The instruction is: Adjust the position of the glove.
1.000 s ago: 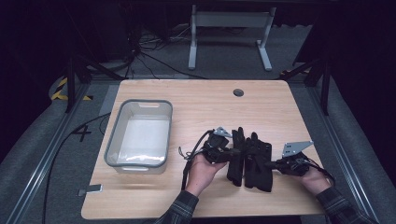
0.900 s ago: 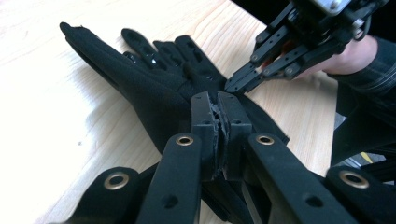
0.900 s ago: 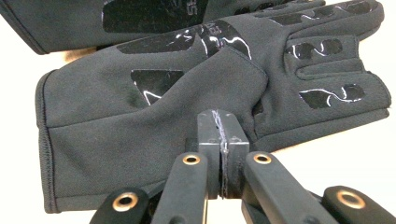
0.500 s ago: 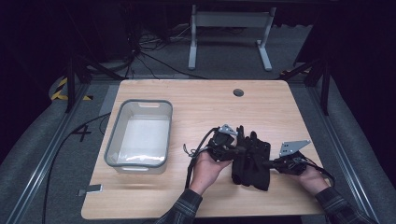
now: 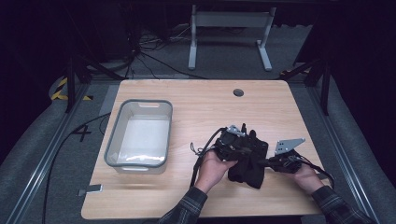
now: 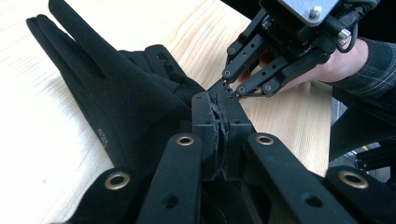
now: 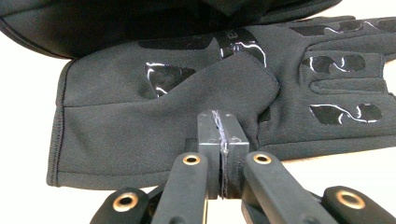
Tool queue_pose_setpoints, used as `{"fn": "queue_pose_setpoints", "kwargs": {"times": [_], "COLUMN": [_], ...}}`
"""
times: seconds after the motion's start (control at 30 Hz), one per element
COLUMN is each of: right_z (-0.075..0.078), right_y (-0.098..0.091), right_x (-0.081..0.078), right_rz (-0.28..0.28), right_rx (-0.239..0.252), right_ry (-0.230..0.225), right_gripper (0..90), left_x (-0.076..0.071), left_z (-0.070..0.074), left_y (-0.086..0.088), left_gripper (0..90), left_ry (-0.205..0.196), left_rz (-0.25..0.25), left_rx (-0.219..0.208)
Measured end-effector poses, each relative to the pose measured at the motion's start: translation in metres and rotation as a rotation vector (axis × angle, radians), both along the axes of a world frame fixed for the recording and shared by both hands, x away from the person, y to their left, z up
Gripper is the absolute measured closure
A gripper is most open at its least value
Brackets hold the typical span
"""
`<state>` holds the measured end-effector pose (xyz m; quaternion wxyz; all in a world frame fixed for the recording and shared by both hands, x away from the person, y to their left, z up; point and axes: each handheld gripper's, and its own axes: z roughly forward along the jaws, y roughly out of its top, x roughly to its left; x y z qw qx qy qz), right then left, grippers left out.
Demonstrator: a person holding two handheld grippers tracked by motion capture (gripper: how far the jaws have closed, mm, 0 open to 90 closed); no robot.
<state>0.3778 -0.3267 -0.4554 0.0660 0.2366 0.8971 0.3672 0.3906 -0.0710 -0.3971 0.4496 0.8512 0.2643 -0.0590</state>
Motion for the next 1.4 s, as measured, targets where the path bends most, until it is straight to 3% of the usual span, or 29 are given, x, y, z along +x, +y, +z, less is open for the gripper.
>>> {"fn": "queue_pose_setpoints", "kwargs": {"times": [0.4,0.6,0.8,0.9,0.97,1.03,1.1,1.2,1.3,1.4], "right_z": [0.001,0.007,0.013,0.013,0.013,0.013,0.011,0.009,0.007,0.005], "right_y": [0.004,-0.009,-0.028,-0.040,-0.042,-0.048,-0.053,-0.058,-0.065,-0.068], "right_x": [0.001,-0.002,-0.006,-0.009,-0.009,-0.010,-0.010,-0.010,-0.011,-0.011], "right_rz": [0.003,-0.021,-0.072,-0.099,-0.103,-0.124,-0.161,-0.199,-0.231,-0.241], "right_rx": [-0.008,0.008,0.017,0.006,0.008,0.008,0.011,0.004,0.005,0.007], "right_ry": [-0.004,-0.017,-0.032,-0.034,-0.033,-0.031,-0.032,-0.033,-0.049,-0.049], "right_gripper": [90.0,89.9,89.2,81.9,78.1,67.5,48.2,34.9,26.2,23.4], "left_x": [-0.001,-0.001,-0.004,-0.003,-0.002,0.002,0.004,0.008,0.012,0.013], "left_z": [-0.010,-0.007,-0.001,0.001,-0.001,-0.004,-0.008,-0.014,-0.021,-0.025], "left_y": [-0.024,-0.025,-0.026,-0.024,-0.022,-0.021,-0.023,-0.025,-0.030,-0.038], "left_gripper": [86.3,82.5,81.0,89.5,89.7,89.8,89.7,89.7,89.7,89.7], "left_ry": [-0.002,-0.007,-0.030,-0.048,-0.053,-0.068,-0.076,-0.079,-0.063,-0.050], "left_rz": [-0.056,-0.059,-0.065,-0.056,-0.036,-0.015,-0.002,0.001,-0.002,-0.018], "left_rx": [0.047,0.000,-0.012,0.009,0.042,0.083,0.108,0.132,0.136,0.145]}}
